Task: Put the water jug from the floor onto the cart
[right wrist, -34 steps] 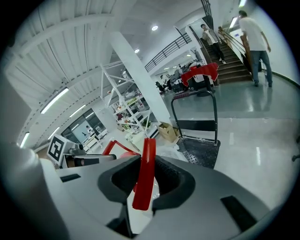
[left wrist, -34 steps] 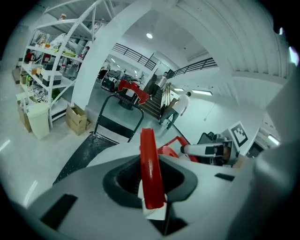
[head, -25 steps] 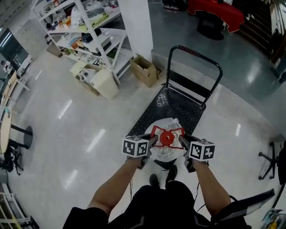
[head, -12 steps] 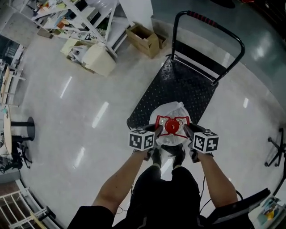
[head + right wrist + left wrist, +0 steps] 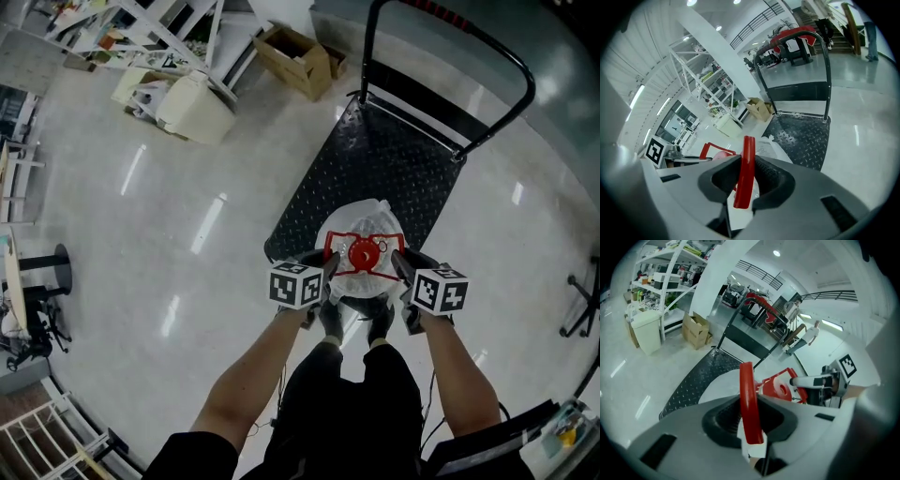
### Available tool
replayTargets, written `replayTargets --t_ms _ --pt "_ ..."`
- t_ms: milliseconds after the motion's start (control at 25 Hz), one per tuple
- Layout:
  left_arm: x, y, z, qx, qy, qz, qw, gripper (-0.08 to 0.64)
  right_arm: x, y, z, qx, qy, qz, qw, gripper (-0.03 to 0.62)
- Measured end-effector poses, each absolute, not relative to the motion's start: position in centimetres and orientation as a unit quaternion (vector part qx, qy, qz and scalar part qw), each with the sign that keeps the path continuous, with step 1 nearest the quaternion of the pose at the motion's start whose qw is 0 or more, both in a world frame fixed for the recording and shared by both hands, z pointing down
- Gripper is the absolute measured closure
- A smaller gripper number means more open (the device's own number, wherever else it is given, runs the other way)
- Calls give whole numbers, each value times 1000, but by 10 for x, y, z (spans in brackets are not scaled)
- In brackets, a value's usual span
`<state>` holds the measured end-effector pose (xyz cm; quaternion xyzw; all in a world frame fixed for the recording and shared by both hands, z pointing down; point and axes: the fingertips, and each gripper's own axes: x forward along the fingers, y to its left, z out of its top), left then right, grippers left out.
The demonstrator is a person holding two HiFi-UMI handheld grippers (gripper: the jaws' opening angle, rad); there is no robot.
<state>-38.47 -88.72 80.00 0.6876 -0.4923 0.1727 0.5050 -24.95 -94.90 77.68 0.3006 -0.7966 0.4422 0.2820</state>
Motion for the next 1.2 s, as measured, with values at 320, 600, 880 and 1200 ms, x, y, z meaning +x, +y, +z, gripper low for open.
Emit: replayTargets --t_ms 320,600,880,1200 --pt "-393 -872 810 690 -507 196 478 449 -243 -935 785 284 -801 442 287 495" --pt "-420 -862 791 687 -528 220 449 362 -239 -939 768 301 -806 413 301 459" --pt "-435 -881 655 739 -561 124 352 362 -225 -961 649 346 -839 359 221 459" --pt "-400 -881 458 823 -534 6 191 364 -219 -947 468 346 -899 245 107 463"
